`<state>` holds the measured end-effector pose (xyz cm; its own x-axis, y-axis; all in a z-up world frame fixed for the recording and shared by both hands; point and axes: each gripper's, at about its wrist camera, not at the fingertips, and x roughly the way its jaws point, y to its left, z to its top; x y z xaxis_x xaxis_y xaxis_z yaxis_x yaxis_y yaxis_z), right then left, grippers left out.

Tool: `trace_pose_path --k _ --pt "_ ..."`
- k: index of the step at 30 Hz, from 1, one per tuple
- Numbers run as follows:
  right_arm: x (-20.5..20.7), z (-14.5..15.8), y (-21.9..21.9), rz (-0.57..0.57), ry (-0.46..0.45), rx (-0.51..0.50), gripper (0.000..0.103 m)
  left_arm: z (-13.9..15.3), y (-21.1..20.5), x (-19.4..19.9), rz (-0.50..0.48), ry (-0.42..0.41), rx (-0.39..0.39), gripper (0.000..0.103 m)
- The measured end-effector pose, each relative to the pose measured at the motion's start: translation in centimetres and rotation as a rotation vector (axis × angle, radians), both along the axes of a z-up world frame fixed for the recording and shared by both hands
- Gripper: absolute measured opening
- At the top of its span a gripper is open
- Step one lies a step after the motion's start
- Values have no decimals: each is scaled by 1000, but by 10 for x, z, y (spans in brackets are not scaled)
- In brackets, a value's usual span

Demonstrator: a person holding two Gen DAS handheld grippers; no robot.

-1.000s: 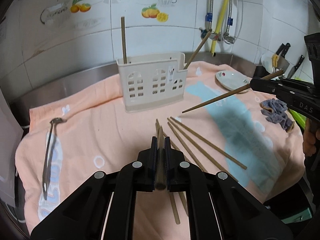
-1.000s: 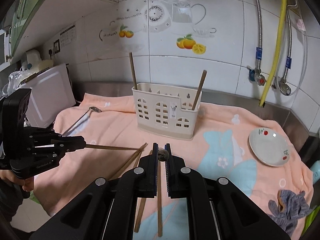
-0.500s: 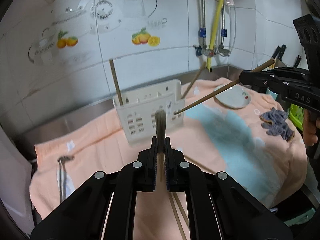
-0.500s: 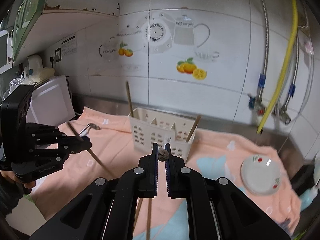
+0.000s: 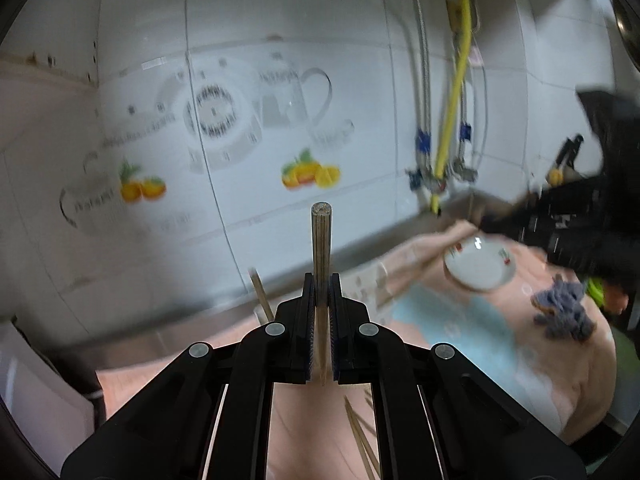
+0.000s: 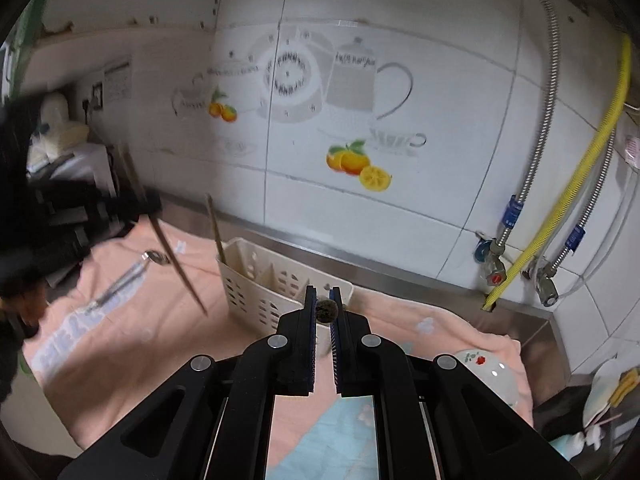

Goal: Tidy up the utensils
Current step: 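Lift the chopstick in the right tool to the caddy while the left tool carries its chopstick there, then open the right tool over the caddy while the left tool drops its chopstick in, then move both open tools back over the remaining chopsticks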

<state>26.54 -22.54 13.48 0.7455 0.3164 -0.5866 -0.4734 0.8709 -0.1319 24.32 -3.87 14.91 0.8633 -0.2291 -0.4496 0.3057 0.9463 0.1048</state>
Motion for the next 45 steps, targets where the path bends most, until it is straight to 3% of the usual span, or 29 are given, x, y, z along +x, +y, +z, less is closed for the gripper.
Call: trace_pose_path --k 5,9,21,28,31,36,45 --pt "22 -18 11 16 52 -53 7 22 5 24 42 -56 -14 5" --pt "33 -29 19 27 78 -77 7 22 6 44 76 -73 -18 5" --pt "57 -60 23 20 144 -79 7 -33 17 88 112 78 -31 6" --pt "55 -54 17 2 114 -39 12 -33 18 80 107 70 -21 7" --pt "43 -46 11 -7 82 -16 17 -29 19 68 110 56 -14 14" --pt "13 -40 3 -3 41 26 23 -30 26 39 118 45 -31 36" --pt "-57 -74 6 22 24 26 23 -58 34 -16 120 79 -54 58"
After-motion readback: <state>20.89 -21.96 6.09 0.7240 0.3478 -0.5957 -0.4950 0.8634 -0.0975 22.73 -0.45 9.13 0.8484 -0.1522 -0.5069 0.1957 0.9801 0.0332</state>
